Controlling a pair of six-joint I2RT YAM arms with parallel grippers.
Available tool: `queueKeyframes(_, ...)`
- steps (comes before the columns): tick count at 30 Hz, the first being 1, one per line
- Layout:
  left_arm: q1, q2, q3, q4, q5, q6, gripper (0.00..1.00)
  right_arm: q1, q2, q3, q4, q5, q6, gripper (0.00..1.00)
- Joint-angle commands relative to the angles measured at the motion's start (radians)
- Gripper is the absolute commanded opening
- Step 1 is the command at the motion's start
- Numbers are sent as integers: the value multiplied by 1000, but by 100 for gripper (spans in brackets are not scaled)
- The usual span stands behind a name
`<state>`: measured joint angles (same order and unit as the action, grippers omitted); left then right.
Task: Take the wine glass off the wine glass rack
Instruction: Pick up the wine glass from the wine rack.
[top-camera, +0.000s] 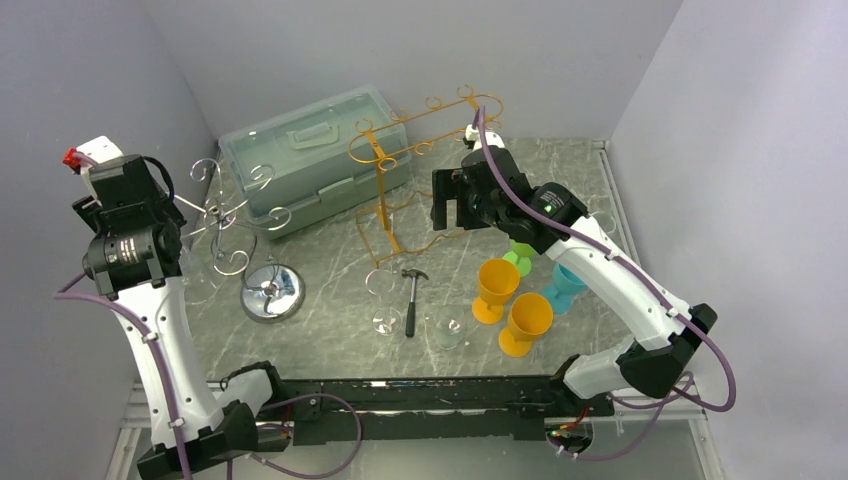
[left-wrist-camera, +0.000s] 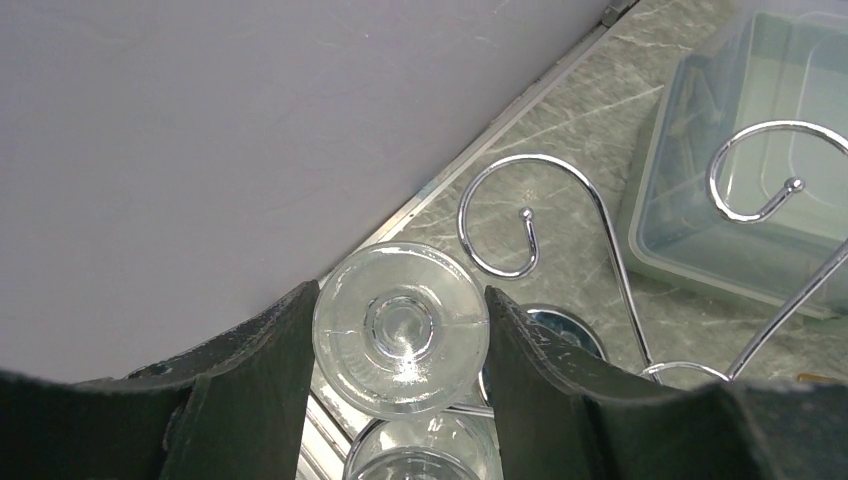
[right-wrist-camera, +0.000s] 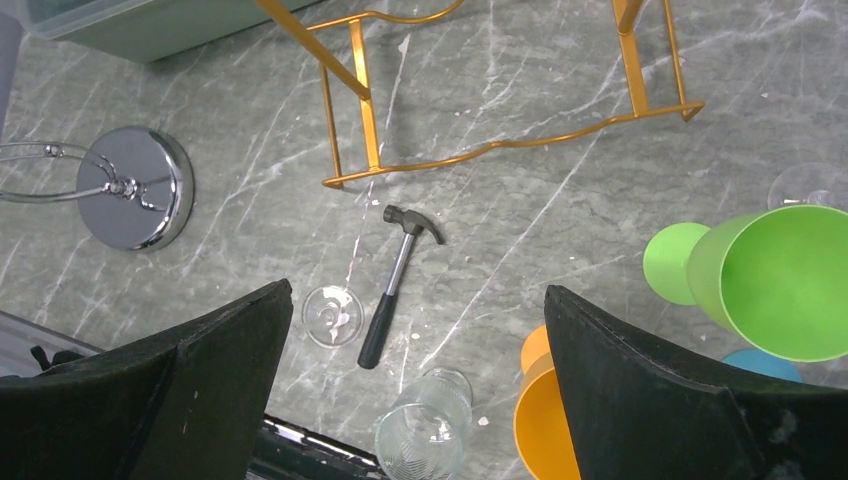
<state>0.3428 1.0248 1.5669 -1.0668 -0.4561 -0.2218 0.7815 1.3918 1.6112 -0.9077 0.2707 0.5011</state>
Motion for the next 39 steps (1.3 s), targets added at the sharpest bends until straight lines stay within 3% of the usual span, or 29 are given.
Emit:
queueKeyframes(1,0,9,79,53,-69,24,28,5,-26,28,30,10,-18,99)
queueKeyframes(25,-1,118,323,-6,-106,66,28,5,56,143,12,-13,-33,99)
queueKeyframes(39,-9,179,472,-39,-44,81,27,6,63,149,21,-7,-34,99)
